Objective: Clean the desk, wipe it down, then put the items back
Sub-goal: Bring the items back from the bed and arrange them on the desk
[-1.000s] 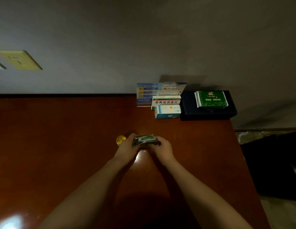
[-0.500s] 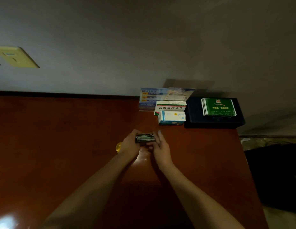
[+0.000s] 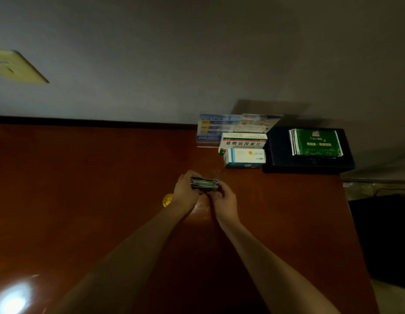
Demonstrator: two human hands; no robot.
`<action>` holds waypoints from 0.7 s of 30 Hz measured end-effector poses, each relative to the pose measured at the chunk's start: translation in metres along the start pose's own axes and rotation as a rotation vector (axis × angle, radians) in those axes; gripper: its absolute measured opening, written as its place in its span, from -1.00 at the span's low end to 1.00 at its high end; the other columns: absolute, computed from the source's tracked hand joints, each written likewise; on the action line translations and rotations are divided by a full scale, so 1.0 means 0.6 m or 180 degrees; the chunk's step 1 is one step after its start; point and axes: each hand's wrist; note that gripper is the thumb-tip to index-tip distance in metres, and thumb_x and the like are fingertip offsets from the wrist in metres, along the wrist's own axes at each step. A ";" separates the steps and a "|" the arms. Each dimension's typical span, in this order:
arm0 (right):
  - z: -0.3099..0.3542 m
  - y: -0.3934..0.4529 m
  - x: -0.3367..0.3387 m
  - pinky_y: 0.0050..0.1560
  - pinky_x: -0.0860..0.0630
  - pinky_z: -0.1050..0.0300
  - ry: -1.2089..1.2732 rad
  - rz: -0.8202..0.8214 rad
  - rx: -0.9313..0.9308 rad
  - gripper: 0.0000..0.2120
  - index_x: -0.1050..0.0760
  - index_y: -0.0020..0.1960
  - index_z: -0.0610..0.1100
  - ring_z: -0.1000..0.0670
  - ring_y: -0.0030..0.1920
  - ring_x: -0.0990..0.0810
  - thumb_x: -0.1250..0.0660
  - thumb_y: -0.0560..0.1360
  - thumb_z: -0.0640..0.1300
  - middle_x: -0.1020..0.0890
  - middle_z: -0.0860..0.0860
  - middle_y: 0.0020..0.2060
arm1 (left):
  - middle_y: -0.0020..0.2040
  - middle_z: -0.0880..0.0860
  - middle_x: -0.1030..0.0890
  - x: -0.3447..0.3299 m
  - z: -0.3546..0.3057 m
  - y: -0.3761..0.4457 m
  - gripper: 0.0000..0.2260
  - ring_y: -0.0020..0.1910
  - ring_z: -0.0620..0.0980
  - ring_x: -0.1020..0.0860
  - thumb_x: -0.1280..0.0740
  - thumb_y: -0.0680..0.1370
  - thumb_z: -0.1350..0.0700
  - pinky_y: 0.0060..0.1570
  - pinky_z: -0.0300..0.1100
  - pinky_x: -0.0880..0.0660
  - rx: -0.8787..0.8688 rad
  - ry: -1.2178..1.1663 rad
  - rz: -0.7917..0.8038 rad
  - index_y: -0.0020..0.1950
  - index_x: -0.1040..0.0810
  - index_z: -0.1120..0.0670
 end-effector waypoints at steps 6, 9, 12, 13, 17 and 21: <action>0.007 0.020 -0.006 -0.10 -0.44 0.49 -0.0161 -0.0137 0.0273 -0.70 -0.51 0.25 -0.18 0.12 0.02 -0.56 -0.18 0.58 -0.34 -0.57 0.05 0.01 | 0.18 0.07 -0.39 -0.002 -0.003 0.014 -0.70 0.03 -0.07 -0.46 -0.26 0.51 0.35 -0.03 -0.47 -0.32 0.0140 0.0041 -0.0061 0.23 -0.46 0.18; 0.020 0.037 -0.006 -0.12 -0.48 0.44 -0.0127 -0.0111 0.0245 -0.73 -0.51 0.25 -0.13 0.22 -0.04 -0.54 -0.20 0.59 -0.24 -0.57 0.09 0.00 | 0.14 0.06 -0.50 0.006 -0.008 0.032 -0.72 -0.08 -0.07 -0.55 -0.27 0.56 0.23 -0.31 -0.45 -0.44 0.0188 -0.0178 -0.0123 0.27 -0.40 0.18; 0.026 0.057 -0.010 -0.17 -0.51 0.34 0.0062 -0.0314 -0.0122 -0.82 -0.54 0.14 -0.18 0.13 -0.10 -0.59 -0.24 0.58 -0.21 -0.62 -0.01 -0.04 | 0.09 0.02 -0.52 0.012 -0.015 0.044 -0.67 -0.16 -0.14 -0.53 -0.27 0.57 0.20 -0.42 -0.48 -0.44 0.0217 -0.0331 -0.0126 0.33 -0.36 0.15; 0.027 0.061 -0.013 -0.17 -0.52 0.31 0.0156 -0.0421 -0.0262 -0.87 -0.54 0.07 -0.18 0.12 -0.13 -0.59 -0.26 0.57 -0.21 -0.62 -0.04 -0.05 | 0.11 0.04 -0.54 0.012 -0.018 0.048 -0.66 -0.10 -0.10 -0.55 -0.28 0.57 0.20 -0.33 -0.45 -0.47 0.0228 -0.0322 -0.0143 0.34 -0.37 0.14; 0.023 0.077 -0.020 -0.23 -0.51 0.22 0.0521 -0.0849 -0.0683 -0.96 -0.49 -0.10 -0.14 0.06 -0.21 -0.57 -0.35 0.51 -0.20 -0.61 -0.09 -0.12 | 0.14 0.10 -0.58 0.006 -0.023 0.065 -0.69 0.03 -0.03 -0.56 -0.31 0.56 0.17 -0.10 -0.26 -0.48 0.0359 -0.0254 -0.0146 0.29 -0.44 0.15; 0.022 0.086 -0.018 -0.32 -0.47 0.24 0.0663 -0.0992 -0.0788 -0.89 -0.49 -0.04 -0.21 0.07 -0.33 -0.53 -0.37 0.50 -0.19 -0.60 -0.09 -0.21 | 0.14 0.09 -0.58 -0.004 -0.026 0.075 -0.72 -0.05 -0.11 -0.50 -0.30 0.56 0.15 -0.28 -0.42 -0.37 0.0386 -0.0076 -0.0180 0.26 -0.46 0.18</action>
Point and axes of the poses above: each hand's wrist, its own y-axis towards the middle knuckle, its own x-axis out of the back of the hand, z = x × y
